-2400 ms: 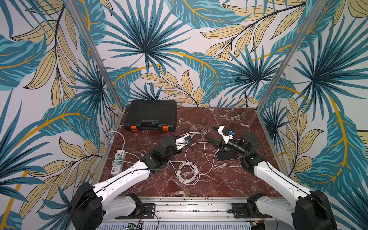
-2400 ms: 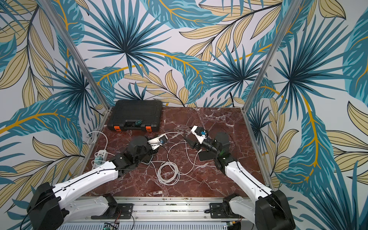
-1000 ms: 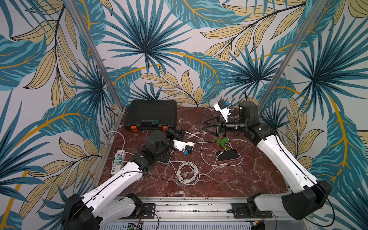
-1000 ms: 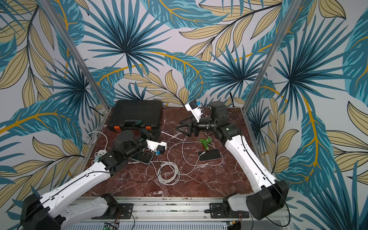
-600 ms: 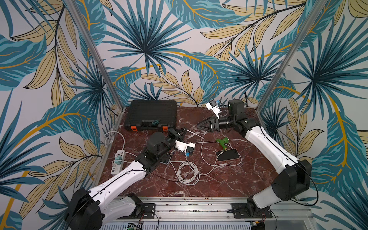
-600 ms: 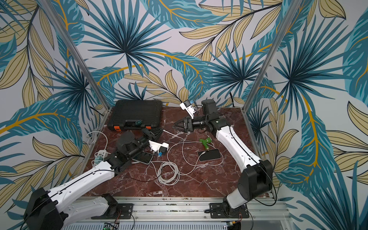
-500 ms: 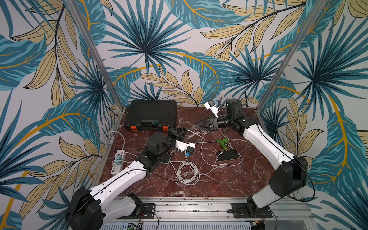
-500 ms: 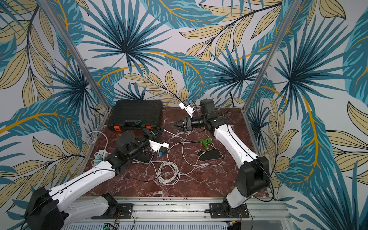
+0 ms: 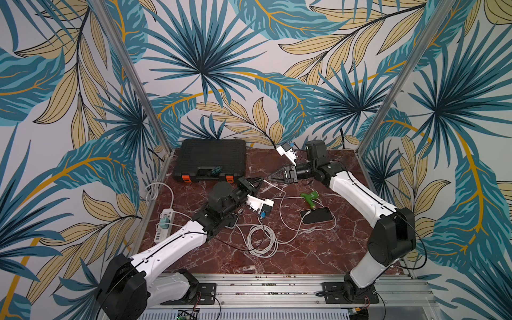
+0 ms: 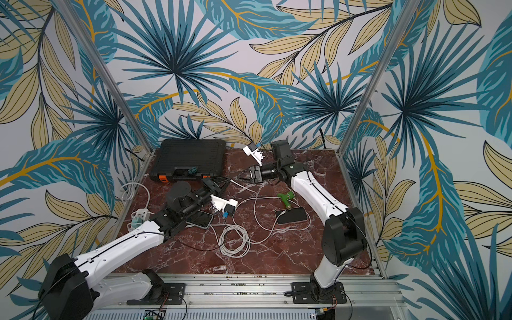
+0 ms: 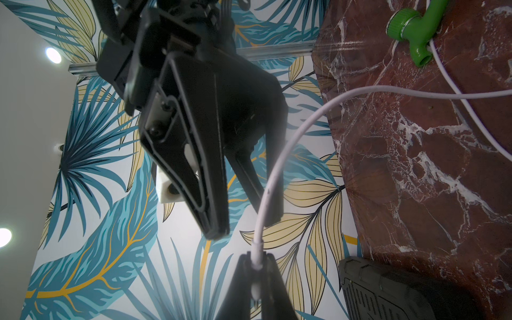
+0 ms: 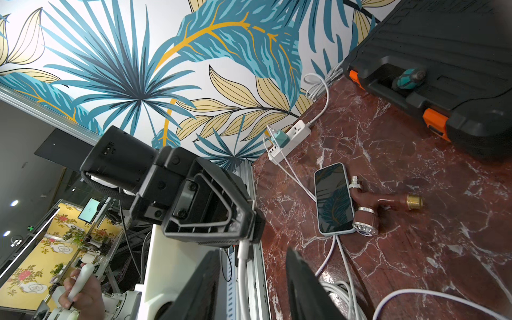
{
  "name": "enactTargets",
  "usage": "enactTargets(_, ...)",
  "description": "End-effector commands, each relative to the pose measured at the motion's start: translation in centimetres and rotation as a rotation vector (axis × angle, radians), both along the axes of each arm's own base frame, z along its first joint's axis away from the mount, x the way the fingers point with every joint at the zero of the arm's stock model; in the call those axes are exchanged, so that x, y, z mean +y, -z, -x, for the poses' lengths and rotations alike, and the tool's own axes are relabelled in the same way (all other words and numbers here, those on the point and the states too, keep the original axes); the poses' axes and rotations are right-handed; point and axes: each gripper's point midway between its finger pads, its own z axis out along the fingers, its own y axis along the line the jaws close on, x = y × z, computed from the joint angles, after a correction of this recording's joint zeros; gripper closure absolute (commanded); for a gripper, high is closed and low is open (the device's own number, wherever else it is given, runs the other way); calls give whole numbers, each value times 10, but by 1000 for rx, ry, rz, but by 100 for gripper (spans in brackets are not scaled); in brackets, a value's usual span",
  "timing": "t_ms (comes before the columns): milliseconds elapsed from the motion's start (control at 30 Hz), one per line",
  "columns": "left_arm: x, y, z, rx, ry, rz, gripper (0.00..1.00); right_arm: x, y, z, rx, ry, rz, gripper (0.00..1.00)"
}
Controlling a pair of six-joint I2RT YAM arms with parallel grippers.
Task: Plug the charging cable into the phone
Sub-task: Pick up the charging cable from the center of the board.
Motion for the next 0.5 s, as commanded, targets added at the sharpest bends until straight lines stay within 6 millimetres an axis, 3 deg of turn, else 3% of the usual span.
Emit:
enactTargets(0, 0, -20, -1, -56, 1, 32, 100, 3, -1, 7, 17, -31, -6, 56)
enactTargets(467, 0, -16, -4, -55, -8, 28, 100, 8, 7, 13, 79, -57, -2, 72)
